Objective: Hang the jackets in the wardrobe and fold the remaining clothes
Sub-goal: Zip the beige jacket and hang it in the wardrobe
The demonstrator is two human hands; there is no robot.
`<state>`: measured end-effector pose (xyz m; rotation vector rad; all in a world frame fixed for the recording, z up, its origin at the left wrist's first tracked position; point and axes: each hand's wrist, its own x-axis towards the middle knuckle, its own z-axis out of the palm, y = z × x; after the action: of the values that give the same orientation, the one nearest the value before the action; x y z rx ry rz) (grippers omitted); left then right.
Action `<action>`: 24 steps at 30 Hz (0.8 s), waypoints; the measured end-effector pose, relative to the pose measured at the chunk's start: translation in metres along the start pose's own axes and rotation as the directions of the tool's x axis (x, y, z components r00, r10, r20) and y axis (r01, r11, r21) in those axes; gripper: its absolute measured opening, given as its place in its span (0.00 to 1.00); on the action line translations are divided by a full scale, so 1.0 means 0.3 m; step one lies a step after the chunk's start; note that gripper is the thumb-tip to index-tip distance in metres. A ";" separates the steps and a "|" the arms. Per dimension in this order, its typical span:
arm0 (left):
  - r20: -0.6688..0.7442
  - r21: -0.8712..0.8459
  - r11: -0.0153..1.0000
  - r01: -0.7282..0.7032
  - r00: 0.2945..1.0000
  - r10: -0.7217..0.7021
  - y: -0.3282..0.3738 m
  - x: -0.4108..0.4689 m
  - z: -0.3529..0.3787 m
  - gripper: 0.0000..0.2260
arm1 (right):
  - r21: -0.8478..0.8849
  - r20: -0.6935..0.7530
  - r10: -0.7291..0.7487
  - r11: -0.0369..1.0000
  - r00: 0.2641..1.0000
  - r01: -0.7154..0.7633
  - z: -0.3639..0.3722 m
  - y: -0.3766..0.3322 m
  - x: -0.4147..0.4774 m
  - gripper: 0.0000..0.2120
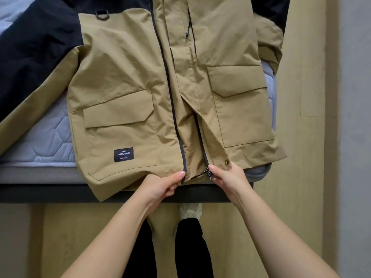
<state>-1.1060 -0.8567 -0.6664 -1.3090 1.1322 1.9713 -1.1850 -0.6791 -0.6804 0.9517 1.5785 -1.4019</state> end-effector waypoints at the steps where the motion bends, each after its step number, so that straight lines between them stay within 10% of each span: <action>1: 0.017 -0.024 1.000 -0.008 1.000 0.008 0.012 -0.011 0.000 0.07 | 0.088 0.054 0.024 0.996 0.998 -0.028 0.013 -0.011 -0.023 0.21; 8: -0.034 0.015 0.957 -0.291 0.956 0.291 0.110 -0.130 0.030 0.14 | 0.369 0.360 -0.124 0.929 0.925 -0.019 0.103 -0.035 -0.205 0.20; 13: -0.136 0.045 0.893 -0.447 0.883 0.449 0.152 -0.207 0.068 0.09 | 0.452 0.362 -0.206 0.892 0.909 0.022 0.154 -0.019 -0.252 0.31; 24: -0.182 0.041 0.798 -0.601 0.781 0.598 0.157 -0.232 0.085 0.08 | 0.578 0.313 -0.314 0.812 0.896 0.083 0.215 -0.028 -0.291 0.21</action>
<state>-1.1268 -0.8573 -0.5810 -1.2602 1.8086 2.3289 -1.1528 -0.7463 -0.6011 0.7514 0.9950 -2.1271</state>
